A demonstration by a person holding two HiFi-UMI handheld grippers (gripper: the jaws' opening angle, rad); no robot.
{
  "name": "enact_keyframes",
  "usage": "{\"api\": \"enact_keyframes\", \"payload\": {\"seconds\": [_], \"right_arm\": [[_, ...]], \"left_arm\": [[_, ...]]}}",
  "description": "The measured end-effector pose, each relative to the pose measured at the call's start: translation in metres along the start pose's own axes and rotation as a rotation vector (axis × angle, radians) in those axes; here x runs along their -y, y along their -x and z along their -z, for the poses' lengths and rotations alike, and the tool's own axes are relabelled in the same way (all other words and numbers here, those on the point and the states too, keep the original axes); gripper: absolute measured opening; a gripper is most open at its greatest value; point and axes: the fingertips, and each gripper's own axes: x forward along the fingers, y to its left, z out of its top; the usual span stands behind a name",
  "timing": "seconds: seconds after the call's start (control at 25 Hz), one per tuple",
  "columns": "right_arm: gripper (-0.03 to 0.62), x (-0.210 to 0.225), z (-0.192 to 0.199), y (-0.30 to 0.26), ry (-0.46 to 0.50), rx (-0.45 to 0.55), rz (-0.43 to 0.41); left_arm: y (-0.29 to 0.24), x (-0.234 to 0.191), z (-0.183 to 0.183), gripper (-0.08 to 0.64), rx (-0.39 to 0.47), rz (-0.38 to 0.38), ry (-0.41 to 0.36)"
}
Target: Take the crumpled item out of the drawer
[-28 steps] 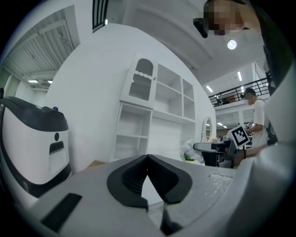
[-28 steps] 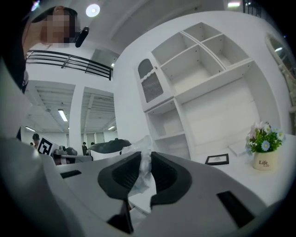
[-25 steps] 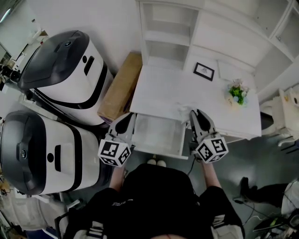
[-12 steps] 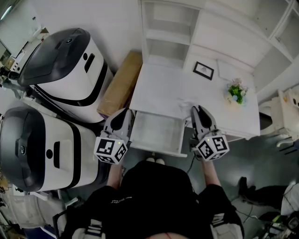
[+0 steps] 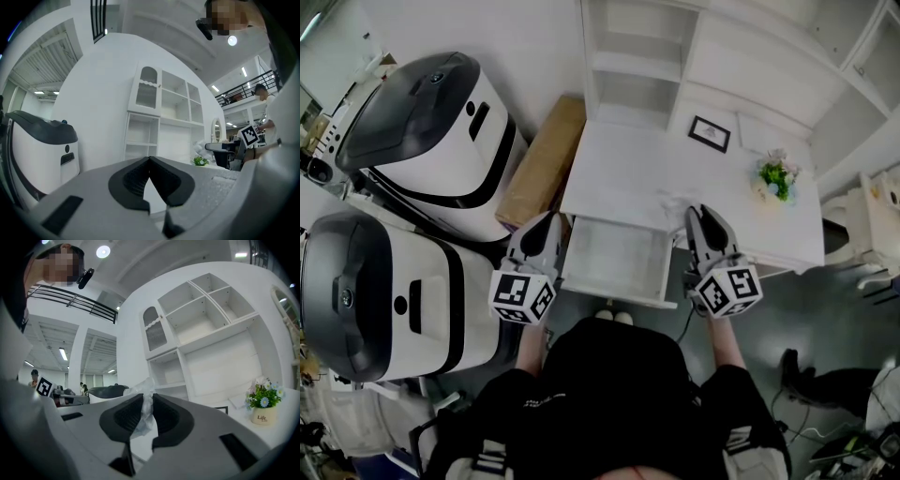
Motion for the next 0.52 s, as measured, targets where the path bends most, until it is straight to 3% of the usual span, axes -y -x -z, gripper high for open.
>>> {"api": "enact_keyframes", "payload": {"seconds": [0.52], "right_arm": [[0.051, 0.0078, -0.0010, 0.0039, 0.009, -0.003, 0.019]], "left_arm": [[-0.0008, 0.0038, 0.0018, -0.003, -0.008, -0.007, -0.004]]}}
